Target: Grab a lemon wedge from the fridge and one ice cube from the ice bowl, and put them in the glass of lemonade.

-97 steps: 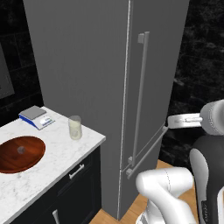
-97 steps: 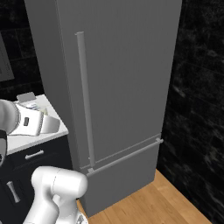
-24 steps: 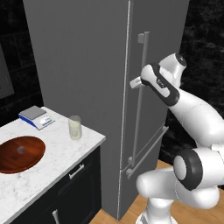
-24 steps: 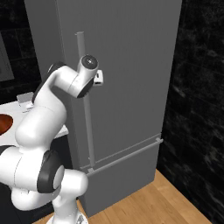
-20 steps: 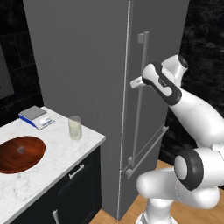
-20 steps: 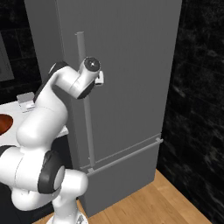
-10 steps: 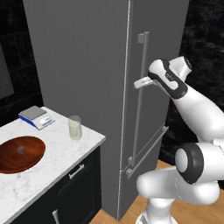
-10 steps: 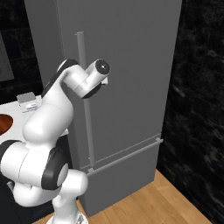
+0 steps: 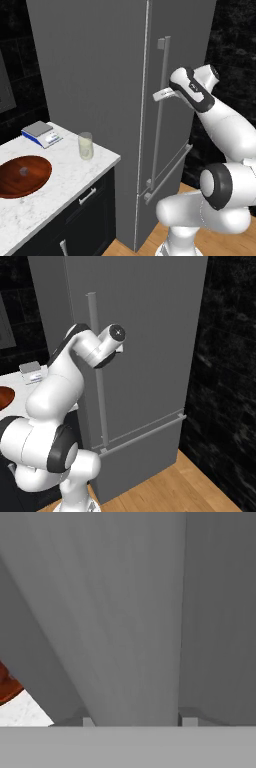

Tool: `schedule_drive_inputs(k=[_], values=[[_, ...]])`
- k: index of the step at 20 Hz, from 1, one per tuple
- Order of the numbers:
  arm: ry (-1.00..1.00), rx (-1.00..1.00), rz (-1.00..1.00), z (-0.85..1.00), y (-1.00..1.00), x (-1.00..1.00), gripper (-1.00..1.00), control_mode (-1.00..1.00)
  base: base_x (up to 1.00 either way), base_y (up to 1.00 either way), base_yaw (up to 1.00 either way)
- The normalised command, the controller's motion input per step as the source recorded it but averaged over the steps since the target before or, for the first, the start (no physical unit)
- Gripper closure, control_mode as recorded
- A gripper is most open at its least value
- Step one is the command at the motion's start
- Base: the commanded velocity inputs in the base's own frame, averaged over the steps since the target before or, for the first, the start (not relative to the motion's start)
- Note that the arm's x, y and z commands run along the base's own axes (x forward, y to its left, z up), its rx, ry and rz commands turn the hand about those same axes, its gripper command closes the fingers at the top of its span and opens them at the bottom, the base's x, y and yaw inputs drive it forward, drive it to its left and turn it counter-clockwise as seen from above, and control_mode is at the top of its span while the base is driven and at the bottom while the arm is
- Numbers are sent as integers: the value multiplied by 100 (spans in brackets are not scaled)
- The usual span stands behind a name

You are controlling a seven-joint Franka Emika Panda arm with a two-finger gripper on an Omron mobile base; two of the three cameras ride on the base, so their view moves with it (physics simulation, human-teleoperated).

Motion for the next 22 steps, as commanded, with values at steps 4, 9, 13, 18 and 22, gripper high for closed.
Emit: schedule_drive_inputs(k=[4,9,13,18,22], values=[[0,0,0,0,7,0,100,-100,0,0,0],[-19,0,0,21,-32,-5,100,-100,0,0,0],[-26,0,0,20,-58,-23,100,-100,0,0,0],[-19,1,-1,28,-76,-28,100,-100,0,0,0],[-7,7,0,44,-96,-31,100,-100,0,0,0]])
